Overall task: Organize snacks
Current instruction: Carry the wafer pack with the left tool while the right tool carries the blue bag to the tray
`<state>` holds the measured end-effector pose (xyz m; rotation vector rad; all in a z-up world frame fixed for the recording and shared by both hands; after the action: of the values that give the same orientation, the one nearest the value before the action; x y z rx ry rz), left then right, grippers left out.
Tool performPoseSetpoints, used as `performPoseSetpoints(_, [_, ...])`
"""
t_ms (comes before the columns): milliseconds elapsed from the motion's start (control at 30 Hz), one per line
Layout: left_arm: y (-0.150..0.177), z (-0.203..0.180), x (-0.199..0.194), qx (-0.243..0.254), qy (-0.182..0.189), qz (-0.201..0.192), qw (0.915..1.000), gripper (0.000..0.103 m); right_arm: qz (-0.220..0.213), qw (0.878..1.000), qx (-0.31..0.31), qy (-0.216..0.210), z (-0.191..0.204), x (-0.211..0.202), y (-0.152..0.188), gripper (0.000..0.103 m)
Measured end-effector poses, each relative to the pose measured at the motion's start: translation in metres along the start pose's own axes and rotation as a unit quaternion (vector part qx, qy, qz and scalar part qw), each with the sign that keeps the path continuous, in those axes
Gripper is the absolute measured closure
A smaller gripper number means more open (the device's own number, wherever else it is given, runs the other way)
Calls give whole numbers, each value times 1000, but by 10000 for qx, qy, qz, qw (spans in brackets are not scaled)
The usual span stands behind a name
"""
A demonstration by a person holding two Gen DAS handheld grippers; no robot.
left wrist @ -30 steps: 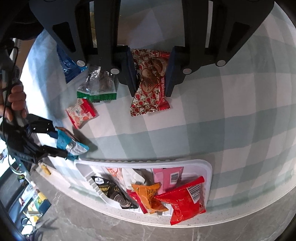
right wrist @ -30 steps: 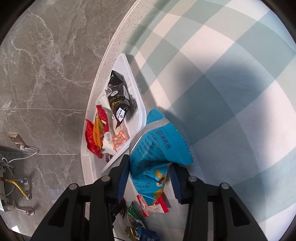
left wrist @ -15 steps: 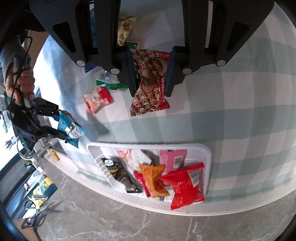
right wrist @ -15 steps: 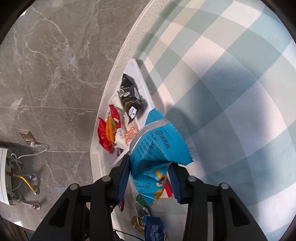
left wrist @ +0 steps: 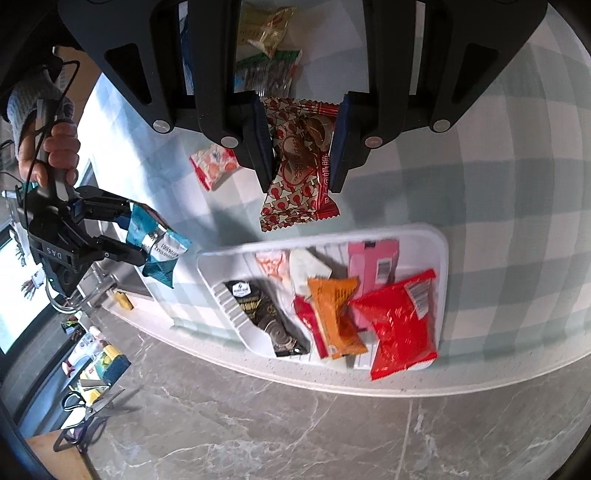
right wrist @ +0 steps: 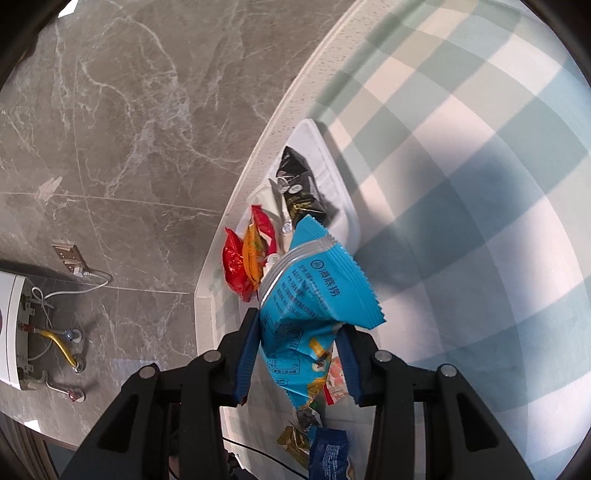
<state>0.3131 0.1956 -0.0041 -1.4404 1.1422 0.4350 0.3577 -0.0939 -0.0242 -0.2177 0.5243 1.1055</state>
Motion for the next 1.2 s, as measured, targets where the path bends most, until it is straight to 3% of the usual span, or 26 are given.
performPoseSetpoints(1200, [-117, 11, 45, 385, -95, -212, 9990, 76, 338, 9957, -832, 235, 59, 69, -45, 60])
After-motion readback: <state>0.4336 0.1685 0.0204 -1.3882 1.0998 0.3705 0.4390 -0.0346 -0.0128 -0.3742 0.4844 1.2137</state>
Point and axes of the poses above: each gripper's, at about its wrist camera, not at the fingertips, and x roughly the way its jaws point, z to its left, y to its underside, the point moved 4 cm from there along x, roughly the way its jaws point, and after that the axes turned 12 degrees about x, right-handed, at the moved point
